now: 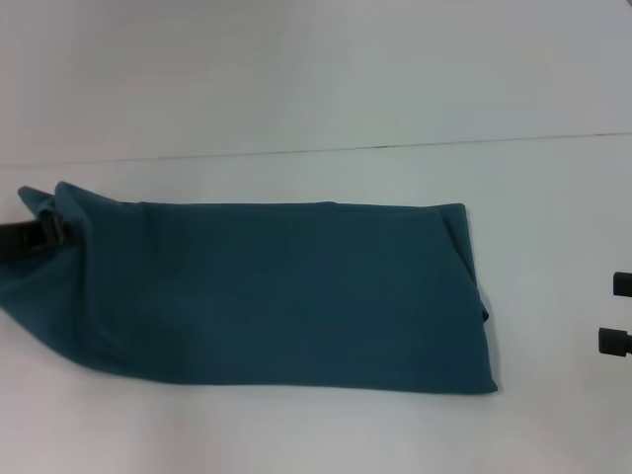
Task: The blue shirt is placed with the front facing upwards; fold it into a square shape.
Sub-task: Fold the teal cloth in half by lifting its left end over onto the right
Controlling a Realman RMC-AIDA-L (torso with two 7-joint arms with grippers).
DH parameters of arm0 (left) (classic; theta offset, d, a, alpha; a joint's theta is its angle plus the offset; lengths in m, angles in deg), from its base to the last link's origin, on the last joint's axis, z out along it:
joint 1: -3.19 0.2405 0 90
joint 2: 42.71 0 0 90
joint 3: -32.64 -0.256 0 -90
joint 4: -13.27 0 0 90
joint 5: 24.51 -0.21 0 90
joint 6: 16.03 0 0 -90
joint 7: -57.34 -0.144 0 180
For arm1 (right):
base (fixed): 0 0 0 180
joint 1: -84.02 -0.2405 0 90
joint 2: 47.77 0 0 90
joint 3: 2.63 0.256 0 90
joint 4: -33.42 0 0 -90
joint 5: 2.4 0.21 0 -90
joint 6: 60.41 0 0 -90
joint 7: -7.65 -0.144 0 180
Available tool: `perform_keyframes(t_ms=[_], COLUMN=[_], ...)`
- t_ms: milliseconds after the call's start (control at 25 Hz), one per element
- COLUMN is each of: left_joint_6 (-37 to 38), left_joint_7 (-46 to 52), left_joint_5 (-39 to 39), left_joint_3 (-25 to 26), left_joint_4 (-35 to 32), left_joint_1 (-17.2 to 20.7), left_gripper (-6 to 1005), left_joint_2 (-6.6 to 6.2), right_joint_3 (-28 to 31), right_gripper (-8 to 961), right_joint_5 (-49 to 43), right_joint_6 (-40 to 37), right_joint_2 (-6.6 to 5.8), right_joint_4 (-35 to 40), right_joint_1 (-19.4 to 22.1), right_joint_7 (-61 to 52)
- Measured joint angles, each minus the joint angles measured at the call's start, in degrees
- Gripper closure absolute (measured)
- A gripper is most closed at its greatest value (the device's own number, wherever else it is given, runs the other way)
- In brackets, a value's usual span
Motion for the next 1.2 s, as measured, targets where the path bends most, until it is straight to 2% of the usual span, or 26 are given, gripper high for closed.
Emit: perform_keyframes(t_ms=[400,640,1160,1200], left_joint_6=[7.48,8.98,8.49,7.98], left_joint_7=[-0.10,0.11,0.94,1.16], left_joint_5=[9.93,13.25,18.69,19.49], left_joint_3=[-4.09,-6.83,-15.89,-17.81], left_joint_4=[-5.19,-6.17,-4.95,-4.28], left_joint_1=[0.56,0.26,-3.64,-4.59], left_gripper=[937,937,938,938], left_joint_2=[0.02,0.04,0.23,0.31], right_joint_3=[-0.11,0.08,0.43,0.44], right_gripper=[85,86,85,85], right_joint_5=[-0.12,-0.12,-0.12,-0.11], right_joint_6=[1.79,2.92,4.81,4.82], right_joint_2=[0.31,0.31,0.07,0.07], right_joint_4=[-0.12,-0.12,-1.53,-1.53], right_joint_1=[-0.13,-0.05,1.53,1.68], right_joint_7=[0.11,0.11,0.13,0.17])
